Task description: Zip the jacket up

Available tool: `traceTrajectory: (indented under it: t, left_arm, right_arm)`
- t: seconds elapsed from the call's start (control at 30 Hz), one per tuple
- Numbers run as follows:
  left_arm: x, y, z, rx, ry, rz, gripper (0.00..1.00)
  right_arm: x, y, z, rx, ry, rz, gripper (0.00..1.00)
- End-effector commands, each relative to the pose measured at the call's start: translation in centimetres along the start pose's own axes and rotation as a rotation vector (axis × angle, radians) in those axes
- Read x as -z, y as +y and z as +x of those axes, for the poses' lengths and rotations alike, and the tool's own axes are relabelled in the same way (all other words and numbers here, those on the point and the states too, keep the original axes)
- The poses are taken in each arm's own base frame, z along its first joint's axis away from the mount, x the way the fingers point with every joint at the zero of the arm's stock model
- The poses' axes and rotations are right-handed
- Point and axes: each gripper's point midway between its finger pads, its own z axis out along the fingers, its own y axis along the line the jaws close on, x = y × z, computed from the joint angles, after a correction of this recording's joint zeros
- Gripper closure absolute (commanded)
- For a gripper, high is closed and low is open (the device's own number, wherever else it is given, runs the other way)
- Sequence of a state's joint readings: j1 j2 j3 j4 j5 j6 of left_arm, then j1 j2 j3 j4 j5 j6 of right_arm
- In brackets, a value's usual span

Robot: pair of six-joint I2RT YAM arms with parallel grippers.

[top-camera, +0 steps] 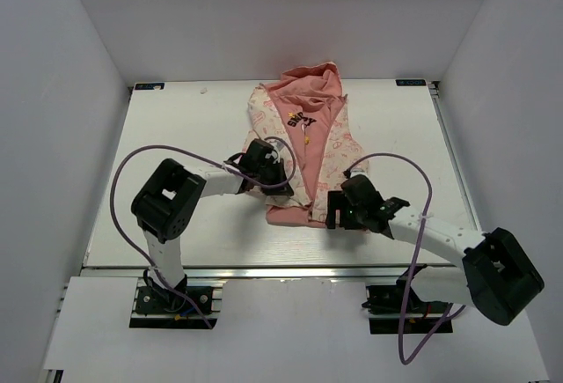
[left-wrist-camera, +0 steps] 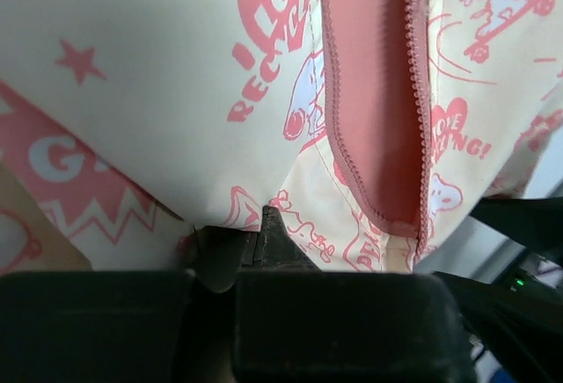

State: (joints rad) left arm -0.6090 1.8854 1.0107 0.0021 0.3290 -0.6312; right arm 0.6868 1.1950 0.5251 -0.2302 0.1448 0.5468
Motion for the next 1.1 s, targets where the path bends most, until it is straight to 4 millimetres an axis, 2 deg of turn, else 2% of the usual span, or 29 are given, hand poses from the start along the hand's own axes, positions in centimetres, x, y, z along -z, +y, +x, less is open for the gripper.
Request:
traceTrajectory:
  t: [0.0,0.03,0.07,0.1,0.2,0.33,0.43,0.47,0.5,0.53,0.57,0.6,0.63,0.83,0.93,1.03,1.07]
  left_arm:
    - [1.2,4.3,-0.1,-0.05,-0.009,-0.183,1.0]
    - [1.8,4.0,-0.7,-0.06,-0.032,-0.186,1.0]
    - [3.0,3.2,-1.8,-0.078,-0.076,-0.18,1.0]
    - [3.7,3.3,-1.8,-0.081,-0.087,-0.197,1.0]
    - [6.0,3.1,-2.9,-0.1,-0.144,-0.24,1.0]
    - [7.8,2.8,-3.2,-0.096,-0.178,-0.255,1.0]
    - [8.6,3.0,-2.8,-0.067,-0.187,-0.275,1.0]
    - [8.9,3.8,-3.1,-0.047,-0.211,-0.322,1.0]
    - [9.3,4.3,-2.8,-0.034,-0.212,-0.348,1.0]
    - [9.5,5.0,-2.4,-0.02,-0.213,-0.379,1.0]
    - [9.7,5.5,-2.4,-0.004,-0.222,-0.403,1.0]
    - [9.8,5.7,-2.2,-0.003,-0.22,-0.414,1.0]
    - [10.0,5.9,-2.2,-0.002,-0.226,-0.423,1.0]
    - [10.3,6.8,-1.3,0.001,-0.219,-0.45,1.0]
    - [10.4,6.9,-0.9,-0.001,-0.22,-0.442,1.0]
    - [10.4,6.9,-0.7,-0.004,-0.219,-0.435,1.0]
    - [10.4,6.9,-0.7,-0.008,-0.217,-0.432,1.0]
  right_arm:
    - [0.7,0.5,-3.4,0.078,-0.056,0.021,0.23]
    - [1.0,1.0,-4.3,0.078,-0.072,0.012,0.25]
    - [1.4,1.1,-4.4,0.077,-0.067,0.015,0.27]
    - [1.6,1.3,-4.7,0.064,-0.074,0.009,0.31]
    - [2.5,2.3,-5.6,0.05,-0.089,-0.021,0.33]
    - [3.0,4.4,-6.3,0.052,-0.104,-0.037,0.32]
    - [2.5,6.8,-5.7,0.034,-0.071,-0.036,0.3]
    - [1.6,6.6,-5.4,0.017,-0.066,0.015,0.3]
    - [1.6,7.3,-5.9,-0.005,-0.074,0.028,0.3]
    - [1.3,7.9,-5.4,-0.047,-0.064,0.043,0.3]
    - [0.3,7.5,-5.2,-0.066,-0.059,0.106,0.3]
    - [0.1,8.3,-5.7,-0.077,-0.068,0.108,0.29]
    - [-1.0,8.1,-5.0,-0.078,-0.044,0.145,0.29]
    - [-4.0,7.9,-3.8,-0.128,0.004,0.274,0.32]
    - [-5.1,7.9,-3.1,-0.131,0.022,0.283,0.38]
    - [-5.1,7.9,-2.8,-0.134,0.027,0.288,0.57]
    - [-4.9,7.9,-2.9,-0.133,0.023,0.289,0.66]
